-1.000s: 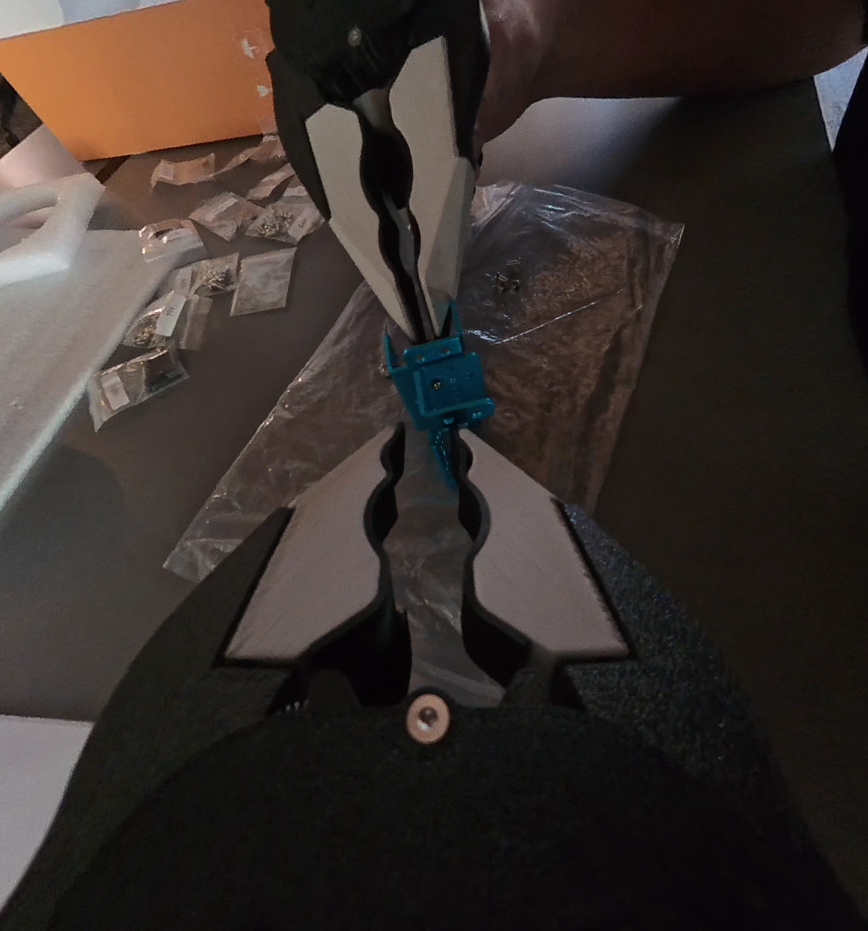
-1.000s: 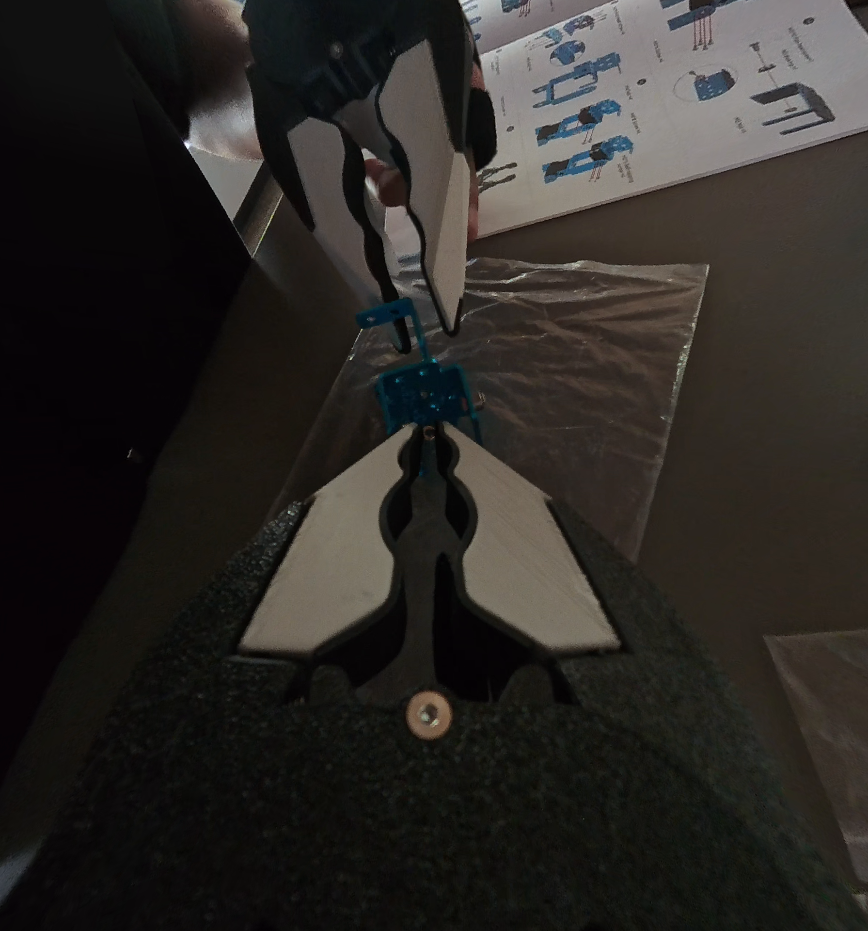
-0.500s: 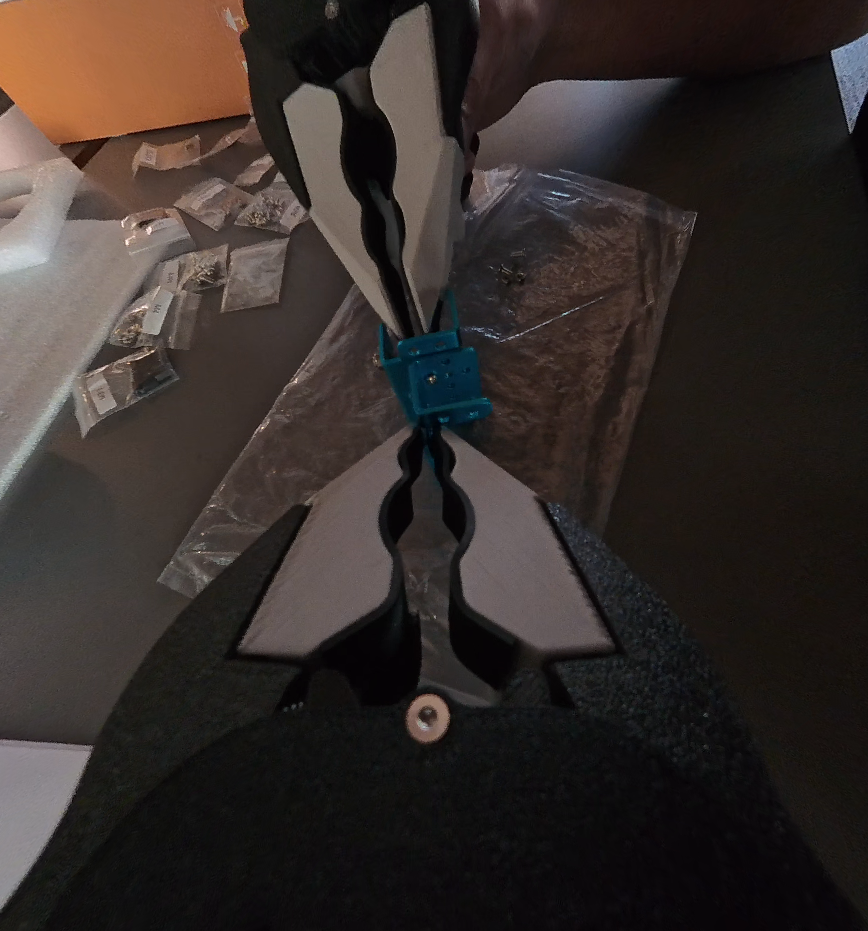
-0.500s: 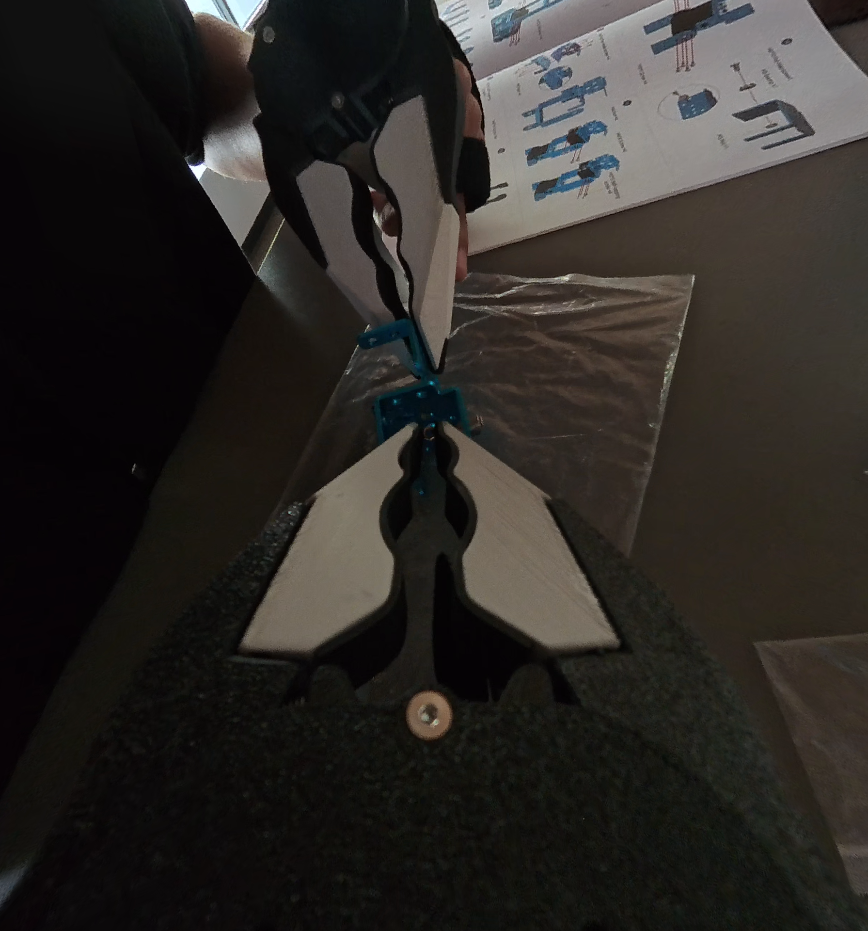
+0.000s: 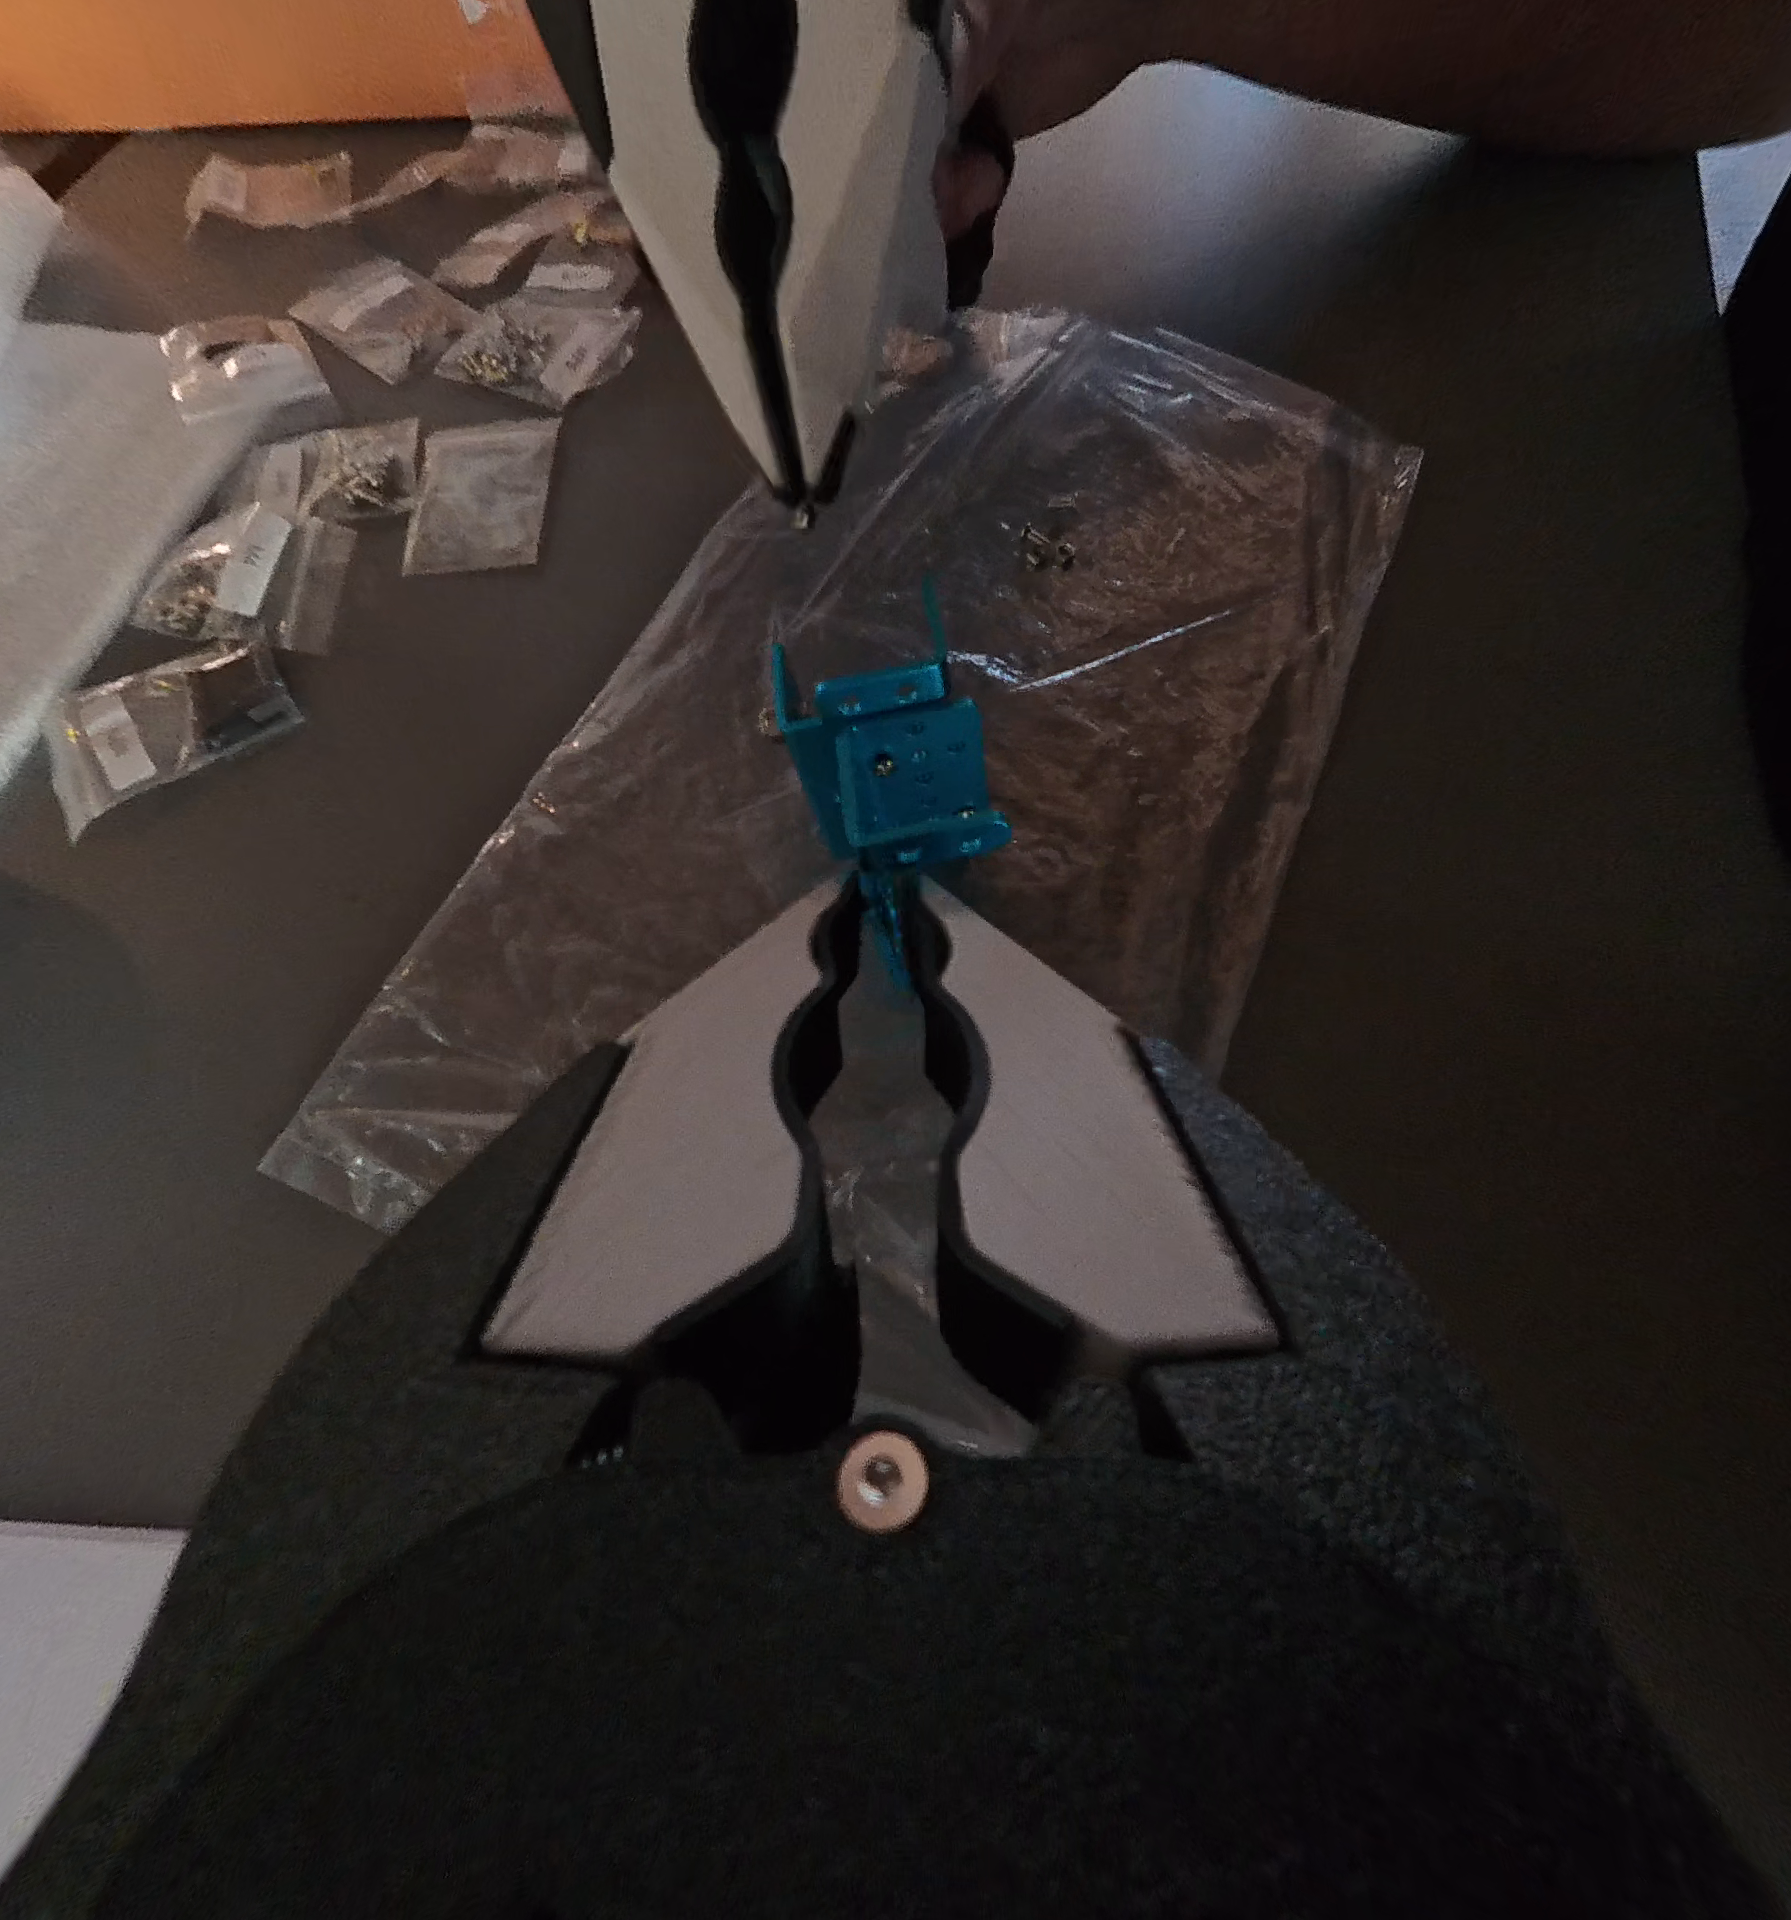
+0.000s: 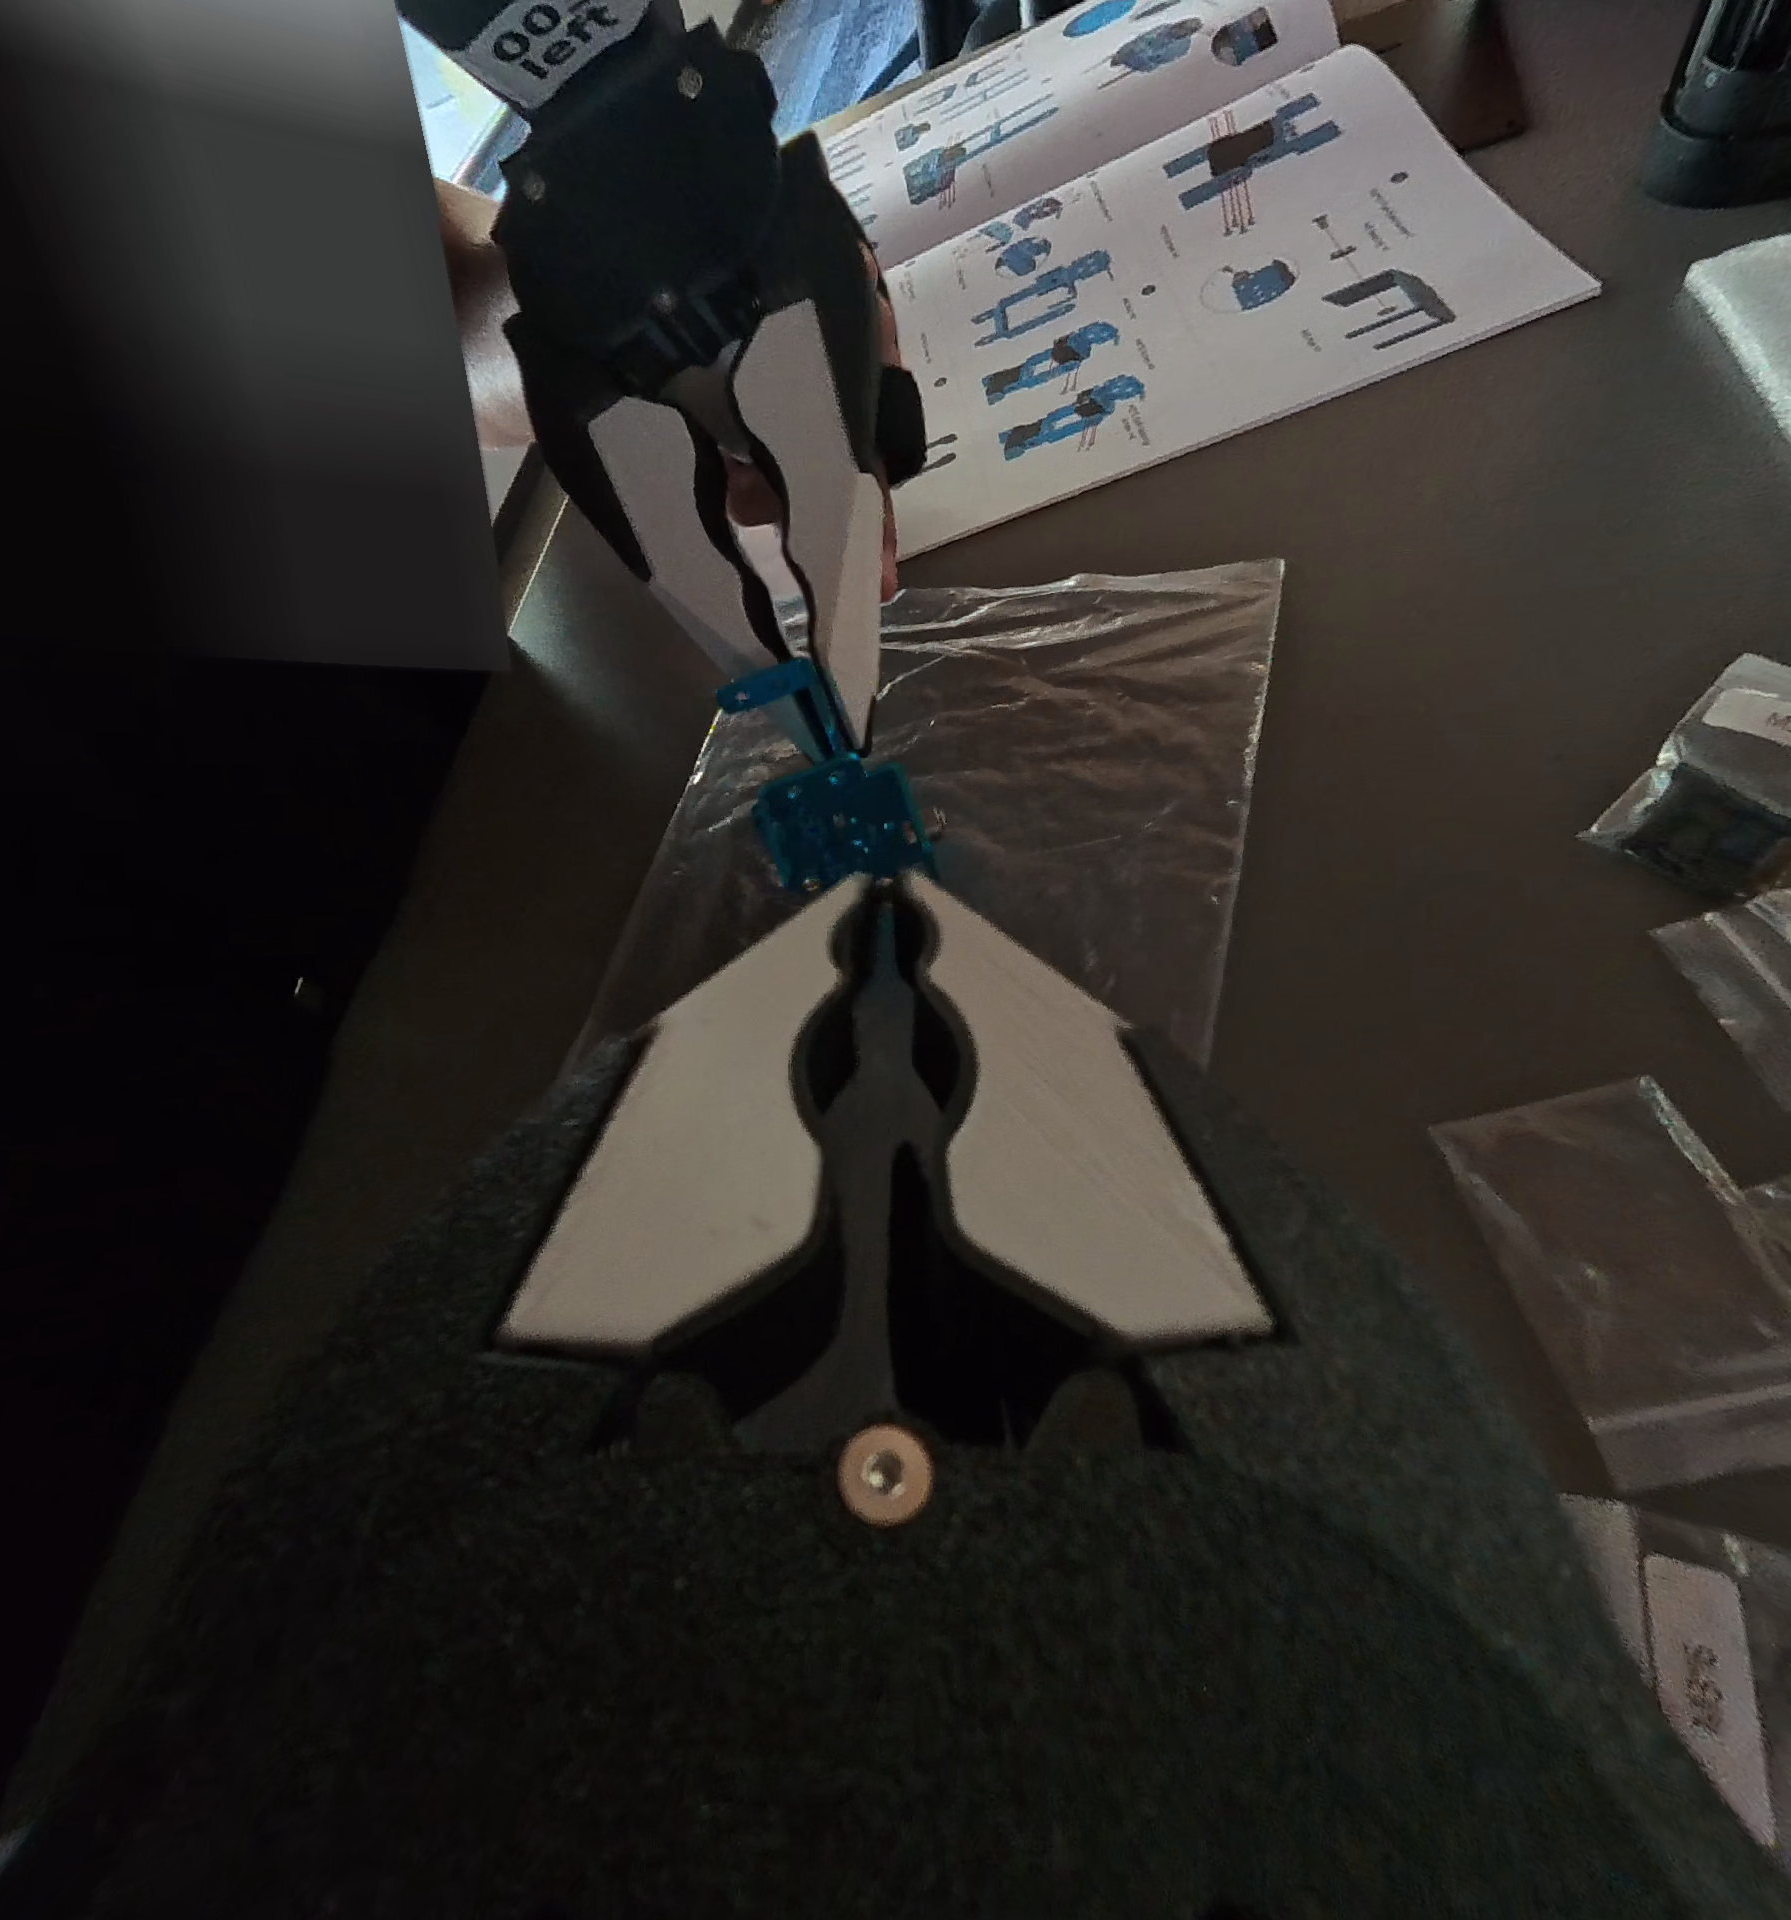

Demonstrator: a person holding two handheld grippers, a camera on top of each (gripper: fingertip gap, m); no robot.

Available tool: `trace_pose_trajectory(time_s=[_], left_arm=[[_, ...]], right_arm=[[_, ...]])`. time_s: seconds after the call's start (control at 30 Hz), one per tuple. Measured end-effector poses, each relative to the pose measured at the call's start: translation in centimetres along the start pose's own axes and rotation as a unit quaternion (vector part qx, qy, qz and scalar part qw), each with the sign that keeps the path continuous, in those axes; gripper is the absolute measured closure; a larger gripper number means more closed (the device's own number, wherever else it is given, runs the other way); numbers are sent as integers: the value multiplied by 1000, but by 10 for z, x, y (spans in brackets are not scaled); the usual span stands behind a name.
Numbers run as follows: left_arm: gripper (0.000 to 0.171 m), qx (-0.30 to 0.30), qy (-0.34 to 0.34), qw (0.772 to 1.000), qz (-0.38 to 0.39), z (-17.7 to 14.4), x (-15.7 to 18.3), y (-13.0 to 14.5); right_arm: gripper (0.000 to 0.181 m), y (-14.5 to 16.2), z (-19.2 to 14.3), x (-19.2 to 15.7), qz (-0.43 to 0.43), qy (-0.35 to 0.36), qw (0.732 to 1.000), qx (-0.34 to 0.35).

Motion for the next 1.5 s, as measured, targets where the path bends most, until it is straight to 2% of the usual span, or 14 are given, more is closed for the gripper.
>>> trace_pose_trajectory(time_s=[0.1,0.3,0.4,0.5,0.63,0.8,1.0,1.13,1.5], left_arm=[[132,-24,4,1000,-8,2,0,9],[111,-27,29,999,23,12,6,1],[110,-24,40,998,39,18,10,-4],[110,-14,43,998,39,21,8,-9],[114,3,64,998,19,20,9,-18],[116,8,61,998,14,21,9,-19],[119,-4,49,999,15,29,9,-16],[128,-5,42,999,15,30,8,-15],[131,-4,25,999,28,28,6,-14]], right_arm=[[181,1,-5,-2,5,8,1000,6],[181,9,-6,-3,9,22,1000,-10],[181,19,-3,-1,-3,41,997,-59],[165,33,4,8,-24,78,987,-137],[162,42,12,19,-56,110,968,-218],[166,35,20,21,-74,107,964,-231],[173,41,22,27,-80,91,957,-264],[174,42,24,27,-84,77,954,-277],[177,39,27,30,-117,27,917,-381]])
Point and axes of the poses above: each gripper's, where its closed fingertips meet, z out along the fingers, y out of its underside, x = y × z across the jaws, the point moved 2 cm from there along -z, back along the fingers, and after that the axes turned 9 degrees about -z, right-handed, at the moved point
